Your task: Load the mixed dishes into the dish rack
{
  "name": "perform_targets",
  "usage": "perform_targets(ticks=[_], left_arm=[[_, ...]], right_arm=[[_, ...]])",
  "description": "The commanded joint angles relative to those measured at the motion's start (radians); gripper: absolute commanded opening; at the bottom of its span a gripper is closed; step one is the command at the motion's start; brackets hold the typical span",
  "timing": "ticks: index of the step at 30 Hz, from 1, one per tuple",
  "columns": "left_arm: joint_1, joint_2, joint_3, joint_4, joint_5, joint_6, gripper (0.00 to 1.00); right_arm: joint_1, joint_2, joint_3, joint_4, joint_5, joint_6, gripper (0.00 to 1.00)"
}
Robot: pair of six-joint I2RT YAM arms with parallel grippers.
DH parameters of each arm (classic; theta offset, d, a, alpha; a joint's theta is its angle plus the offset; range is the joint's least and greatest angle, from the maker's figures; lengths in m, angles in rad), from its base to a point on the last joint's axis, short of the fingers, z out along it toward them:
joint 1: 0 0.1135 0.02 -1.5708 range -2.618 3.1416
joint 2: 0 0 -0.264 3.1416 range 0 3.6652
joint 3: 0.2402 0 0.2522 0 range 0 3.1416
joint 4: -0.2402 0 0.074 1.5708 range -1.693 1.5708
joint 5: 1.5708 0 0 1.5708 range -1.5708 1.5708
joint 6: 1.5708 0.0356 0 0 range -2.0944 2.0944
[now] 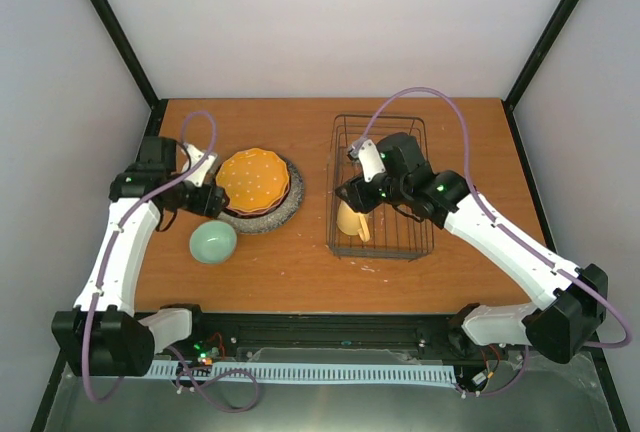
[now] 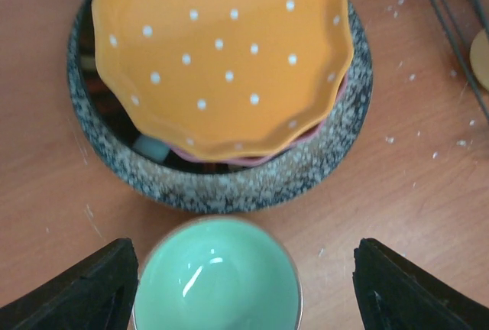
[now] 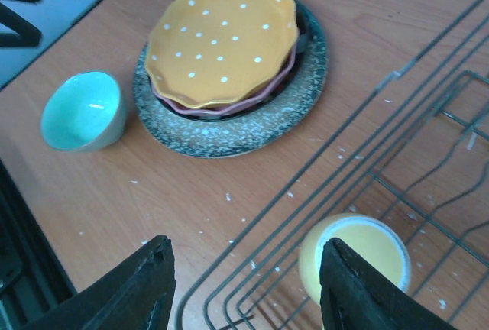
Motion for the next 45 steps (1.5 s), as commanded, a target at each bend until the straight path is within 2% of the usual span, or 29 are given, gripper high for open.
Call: perform_targets(ticks=[1,6,10,14,19,29,38,43,45], left_arm=[[0.035,-0.044,-0.08,-0.043,0.008,0.062,0.77],[0.036,-0.055,-0.226,-0.056,-0.077,0.093,0.71],[0.036,-0.067,-0.28,-0.057,-0.18,0.105,0.71],[0.038,-0.095,-0.338,-0.029,-0.344,0.114,0.73],[0.057,-0.127,-0.38,0.011,-0.43,0.121,0.73],[0.07,-0.14,-0.448,0.088,-0.376,0.128,0.74],[0.07,-0.048,-0.409,0.126,-0.276,0.127,0.64],[0.07,-0.032,-0.416,0.137,-0.271,0.116,0.62],[0.07,-0.037,-0.424,0.138,-0.264,0.115,0.57]], right_arm=[[-0.014,-0.014,-0.023,0.053,-0.11,-0.015,0.52],[-0.034,-0.018,-0.052,0.078,-0.163,-0.015,0.52],[-0.038,-0.014,-0.067,0.094,-0.19,-0.005,0.52],[-0.039,-0.013,-0.085,0.113,-0.215,0.009,0.52],[-0.041,0.004,-0.086,0.11,-0.215,-0.005,0.52],[-0.055,0.05,-0.07,0.117,-0.242,-0.016,0.52],[-0.064,0.066,-0.071,0.123,-0.251,-0.016,0.52],[-0.076,0.064,-0.075,0.118,-0.254,-0.021,0.51],[-0.081,0.068,-0.076,0.117,-0.255,-0.023,0.51]])
